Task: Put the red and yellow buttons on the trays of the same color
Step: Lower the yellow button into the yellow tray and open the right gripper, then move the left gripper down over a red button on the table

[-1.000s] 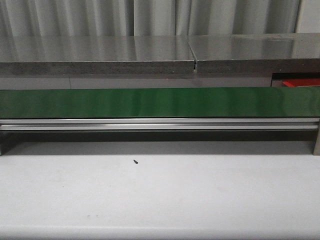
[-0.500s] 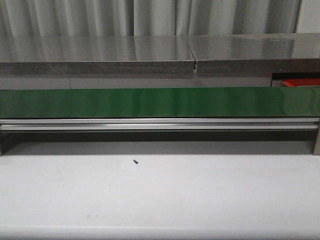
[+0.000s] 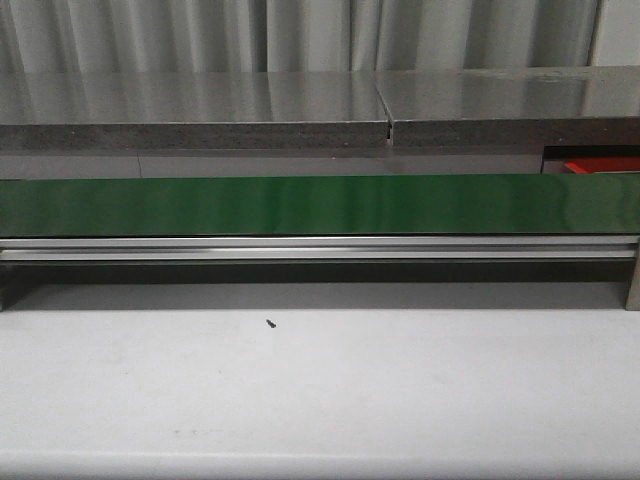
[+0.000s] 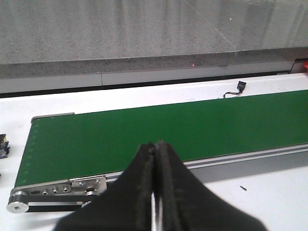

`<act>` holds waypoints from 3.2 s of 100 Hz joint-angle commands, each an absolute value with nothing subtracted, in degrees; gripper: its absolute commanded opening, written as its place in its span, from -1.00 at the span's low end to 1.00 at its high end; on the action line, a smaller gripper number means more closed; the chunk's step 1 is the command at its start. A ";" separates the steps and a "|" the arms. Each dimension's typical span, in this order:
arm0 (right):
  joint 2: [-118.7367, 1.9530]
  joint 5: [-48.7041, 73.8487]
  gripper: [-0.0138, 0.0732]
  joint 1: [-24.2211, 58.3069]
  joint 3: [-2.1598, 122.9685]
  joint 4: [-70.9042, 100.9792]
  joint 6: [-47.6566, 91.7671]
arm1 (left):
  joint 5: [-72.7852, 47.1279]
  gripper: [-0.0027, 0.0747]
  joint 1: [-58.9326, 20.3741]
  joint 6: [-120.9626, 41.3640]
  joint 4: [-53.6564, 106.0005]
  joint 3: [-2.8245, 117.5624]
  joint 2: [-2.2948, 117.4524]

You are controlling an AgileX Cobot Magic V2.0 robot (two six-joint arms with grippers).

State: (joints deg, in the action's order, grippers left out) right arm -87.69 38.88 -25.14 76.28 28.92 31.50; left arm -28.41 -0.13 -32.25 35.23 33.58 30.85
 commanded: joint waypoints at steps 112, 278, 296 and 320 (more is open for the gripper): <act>-36.58 31.56 -0.84 -11.71 37.51 30.46 36.98 | -24.73 -0.07 -0.47 -29.14 36.96 35.53 31.12; -36.58 31.70 -0.84 -11.71 37.51 30.46 36.98 | -35.47 0.43 27.75 -18.29 35.46 81.20 107.34; -36.58 31.70 -0.84 -11.71 37.51 30.46 36.98 | -33.53 0.43 27.75 -18.29 35.46 81.33 108.44; -36.58 31.70 -0.84 -11.71 37.51 30.46 36.98 | -31.69 0.43 27.75 -18.29 35.46 81.47 108.98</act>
State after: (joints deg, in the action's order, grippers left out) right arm -36.73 34.83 -11.84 36.15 29.29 36.53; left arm -33.94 27.61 -18.86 34.06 79.57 111.43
